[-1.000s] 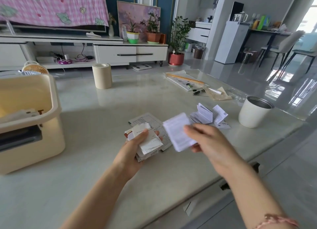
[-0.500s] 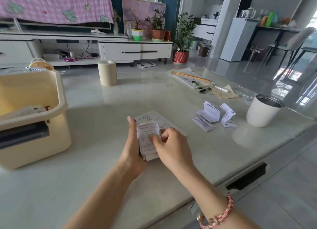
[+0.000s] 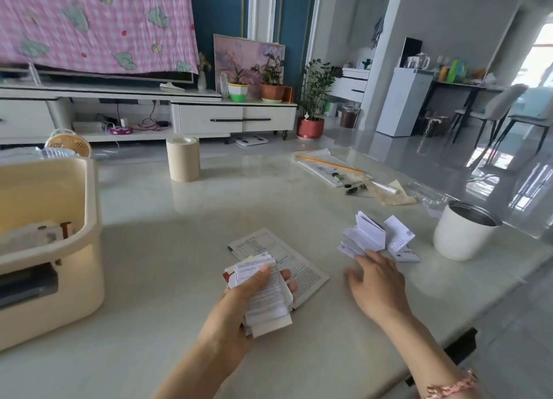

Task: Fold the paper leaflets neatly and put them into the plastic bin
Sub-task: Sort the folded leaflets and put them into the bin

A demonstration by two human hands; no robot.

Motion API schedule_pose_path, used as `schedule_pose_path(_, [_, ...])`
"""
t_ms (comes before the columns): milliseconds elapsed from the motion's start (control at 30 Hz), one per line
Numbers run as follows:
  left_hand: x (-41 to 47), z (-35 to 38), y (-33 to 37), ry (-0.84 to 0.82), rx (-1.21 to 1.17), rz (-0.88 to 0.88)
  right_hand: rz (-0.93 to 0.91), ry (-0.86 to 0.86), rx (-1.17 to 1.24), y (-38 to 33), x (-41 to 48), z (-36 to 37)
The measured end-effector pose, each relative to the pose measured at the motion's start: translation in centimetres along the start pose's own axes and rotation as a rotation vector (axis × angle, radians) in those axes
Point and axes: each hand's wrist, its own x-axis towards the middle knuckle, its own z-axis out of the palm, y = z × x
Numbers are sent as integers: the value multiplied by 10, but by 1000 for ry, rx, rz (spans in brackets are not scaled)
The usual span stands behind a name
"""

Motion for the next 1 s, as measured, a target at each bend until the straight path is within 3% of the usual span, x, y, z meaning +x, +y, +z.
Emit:
schedule_pose_path(167, [0,0,0,-7,-18,0,-64,144,1,-3,-3,0])
schedule_pose_path(233, [-1,0,0,-10,-13,4,-62,259,215,-7,-9,-5])
schedule_pose_path(367, [-3,1,2,-15,-26,0,130,413,737,-20,-21,-32])
schedule_pose_path(433, [-3,1,2,1,-25,-1,206,338,1006,-31,-29,-45])
schedule_pose_path(533, [-3,2,2,19,-13,7,199,7,1351,-60,-49,-54])
schedule_pose_path(600, [-2,2,1,40,24,23,117,-185,1264,-79,-63,-48])
schedule_pose_path(767, [-1,3,0,60,75,44,143,-393,1210,-94,-67,-49])
schedule_pose_path(833, [-2,2,2,53,75,38,63,-339,1110,-95,-66,-42])
schedule_pose_path(1000, [0,0,1,89,67,28,-150,-24,862,-102,-67,-25])
